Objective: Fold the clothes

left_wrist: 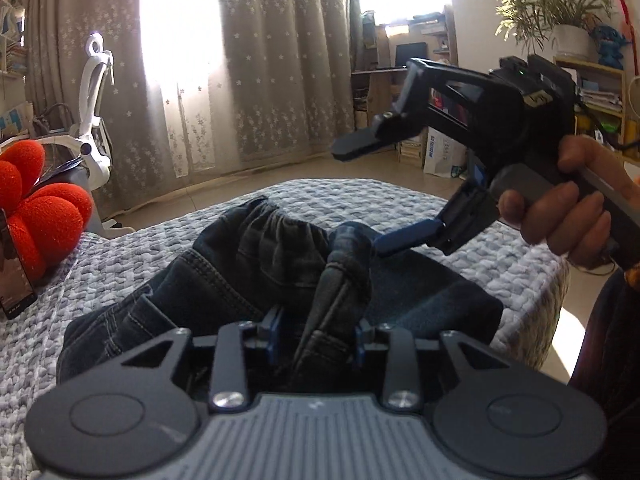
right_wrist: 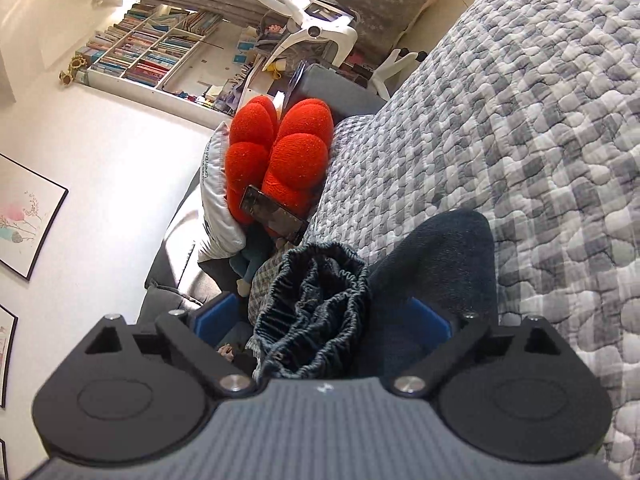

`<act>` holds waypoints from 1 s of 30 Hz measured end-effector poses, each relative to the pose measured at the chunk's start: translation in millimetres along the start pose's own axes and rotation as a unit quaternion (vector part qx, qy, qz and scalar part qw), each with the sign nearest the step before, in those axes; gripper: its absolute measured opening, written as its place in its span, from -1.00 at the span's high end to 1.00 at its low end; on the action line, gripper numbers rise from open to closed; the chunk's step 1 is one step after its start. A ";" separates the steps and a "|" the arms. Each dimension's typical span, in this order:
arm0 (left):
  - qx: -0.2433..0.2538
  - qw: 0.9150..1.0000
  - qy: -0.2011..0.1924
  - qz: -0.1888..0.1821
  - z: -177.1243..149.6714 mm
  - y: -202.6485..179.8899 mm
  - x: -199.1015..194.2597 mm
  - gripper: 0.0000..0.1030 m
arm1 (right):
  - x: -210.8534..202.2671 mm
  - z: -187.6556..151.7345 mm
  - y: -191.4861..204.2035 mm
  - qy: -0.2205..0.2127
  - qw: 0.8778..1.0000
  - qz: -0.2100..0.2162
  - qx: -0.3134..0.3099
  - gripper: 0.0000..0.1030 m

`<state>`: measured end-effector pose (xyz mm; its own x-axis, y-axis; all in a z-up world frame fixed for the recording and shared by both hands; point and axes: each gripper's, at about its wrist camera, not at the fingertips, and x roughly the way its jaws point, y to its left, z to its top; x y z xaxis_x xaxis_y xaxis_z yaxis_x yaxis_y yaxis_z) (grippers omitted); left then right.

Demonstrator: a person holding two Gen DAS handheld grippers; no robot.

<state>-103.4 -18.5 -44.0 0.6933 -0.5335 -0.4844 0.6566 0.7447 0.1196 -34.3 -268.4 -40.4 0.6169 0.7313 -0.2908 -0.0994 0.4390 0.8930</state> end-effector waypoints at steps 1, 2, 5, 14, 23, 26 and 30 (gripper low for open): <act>0.008 1.000 0.001 -0.010 -1.2 -1.5 -1.5 0.10 | 2.5 -0.6 1.4 0.005 1.000 0.000 -0.002 -0.85; 0.001 1.000 -0.004 -0.025 -1.5 0.5 -4.7 -0.10 | 5.5 -1.3 3.7 0.011 1.000 0.000 -0.007 -0.85; -0.047 0.995 -0.018 -0.084 -0.9 16.2 -15.8 -0.30 | 15.0 -4.1 11.0 0.028 0.999 -0.003 -0.027 -0.85; -0.188 0.976 -0.080 -0.076 -11.7 80.0 -48.7 -0.29 | 33.7 -15.2 29.6 0.032 0.992 -0.069 -0.105 -0.83; -0.243 0.966 -0.029 0.086 -26.6 115.7 -39.4 -0.24 | 65.3 -42.0 49.6 0.053 0.957 -0.180 -0.220 -0.48; -0.261 0.960 -0.028 0.095 -27.6 122.6 -39.8 -0.24 | 68.4 -39.1 48.4 0.049 0.962 -0.176 -0.202 -0.12; -0.258 0.958 -0.050 0.115 -22.3 122.2 -41.6 -0.12 | 57.9 -40.8 61.7 0.021 0.967 -0.149 -0.208 0.26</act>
<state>-58.7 103.7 -28.6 0.8437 -0.3480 -0.4088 0.2672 0.9326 -0.2426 -36.6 -177.7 -16.1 0.6356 0.5570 -0.5346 -0.2328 0.7985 0.5552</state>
